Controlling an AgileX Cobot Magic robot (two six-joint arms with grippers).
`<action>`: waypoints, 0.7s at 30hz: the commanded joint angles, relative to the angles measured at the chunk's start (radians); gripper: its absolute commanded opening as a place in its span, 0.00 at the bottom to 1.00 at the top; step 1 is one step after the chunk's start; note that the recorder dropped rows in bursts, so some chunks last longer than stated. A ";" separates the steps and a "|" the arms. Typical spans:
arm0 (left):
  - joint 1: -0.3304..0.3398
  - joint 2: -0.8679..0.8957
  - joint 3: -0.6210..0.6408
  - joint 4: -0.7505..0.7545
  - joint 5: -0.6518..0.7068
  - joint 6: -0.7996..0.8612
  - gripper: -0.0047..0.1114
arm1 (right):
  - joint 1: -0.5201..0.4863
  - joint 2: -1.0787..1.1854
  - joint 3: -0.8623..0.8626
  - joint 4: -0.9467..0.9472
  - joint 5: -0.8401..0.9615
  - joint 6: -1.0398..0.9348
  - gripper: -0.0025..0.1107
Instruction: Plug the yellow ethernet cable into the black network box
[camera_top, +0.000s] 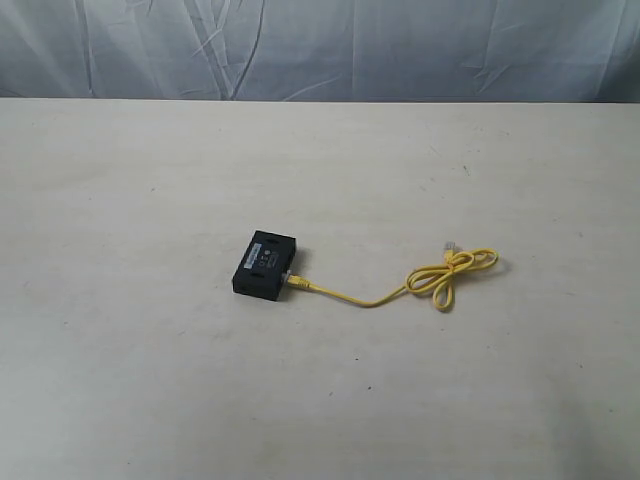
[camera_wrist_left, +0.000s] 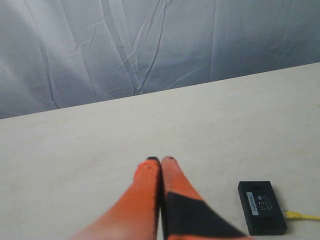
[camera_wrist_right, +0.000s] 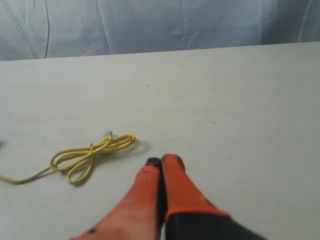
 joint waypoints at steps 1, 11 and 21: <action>0.000 -0.007 0.007 0.001 -0.007 -0.002 0.04 | 0.001 -0.006 0.029 0.020 -0.055 -0.004 0.02; 0.000 -0.007 0.007 0.001 -0.007 -0.002 0.04 | 0.001 -0.006 0.029 0.020 -0.055 -0.004 0.02; 0.000 -0.007 0.007 0.001 -0.007 -0.002 0.04 | 0.001 -0.006 0.029 0.020 -0.055 -0.004 0.02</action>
